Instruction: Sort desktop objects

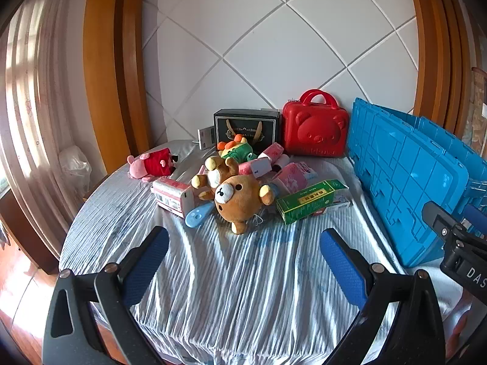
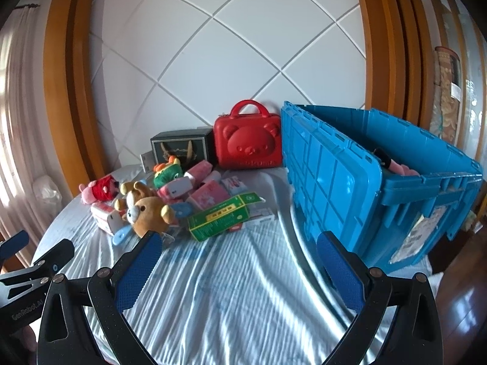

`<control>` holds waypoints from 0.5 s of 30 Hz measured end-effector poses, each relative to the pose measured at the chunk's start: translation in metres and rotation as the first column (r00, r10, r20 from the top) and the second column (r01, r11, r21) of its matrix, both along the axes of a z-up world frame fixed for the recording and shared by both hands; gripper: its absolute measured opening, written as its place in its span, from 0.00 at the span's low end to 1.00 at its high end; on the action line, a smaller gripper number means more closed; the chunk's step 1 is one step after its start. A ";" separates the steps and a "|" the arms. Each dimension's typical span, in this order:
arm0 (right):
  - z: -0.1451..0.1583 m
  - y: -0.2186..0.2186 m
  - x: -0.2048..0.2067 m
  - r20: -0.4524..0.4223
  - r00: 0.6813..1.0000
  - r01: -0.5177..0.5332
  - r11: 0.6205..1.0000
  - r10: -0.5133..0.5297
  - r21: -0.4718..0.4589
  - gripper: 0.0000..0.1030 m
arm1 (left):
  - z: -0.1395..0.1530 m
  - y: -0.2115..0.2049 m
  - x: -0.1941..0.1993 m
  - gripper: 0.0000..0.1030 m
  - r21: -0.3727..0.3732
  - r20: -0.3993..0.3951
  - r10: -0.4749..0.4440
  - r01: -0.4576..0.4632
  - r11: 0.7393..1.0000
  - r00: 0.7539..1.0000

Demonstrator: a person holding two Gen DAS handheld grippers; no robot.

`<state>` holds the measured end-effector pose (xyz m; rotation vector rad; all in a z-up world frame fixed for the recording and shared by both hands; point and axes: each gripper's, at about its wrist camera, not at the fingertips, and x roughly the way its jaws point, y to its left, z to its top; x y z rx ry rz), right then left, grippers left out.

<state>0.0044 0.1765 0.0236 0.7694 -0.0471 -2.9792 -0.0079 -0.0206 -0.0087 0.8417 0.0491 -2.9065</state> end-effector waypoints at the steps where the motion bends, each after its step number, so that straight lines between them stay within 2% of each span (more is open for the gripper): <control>1: 0.000 0.000 0.000 0.002 1.000 0.002 1.000 -0.002 0.000 1.00 | 0.000 0.000 0.000 0.98 0.000 0.002 -0.001 0.001 1.000 1.000; 15: -0.005 0.001 -0.009 0.024 1.000 0.009 1.000 -0.009 -0.003 1.00 | -0.005 0.000 -0.010 0.98 0.001 0.022 0.004 -0.004 1.000 1.000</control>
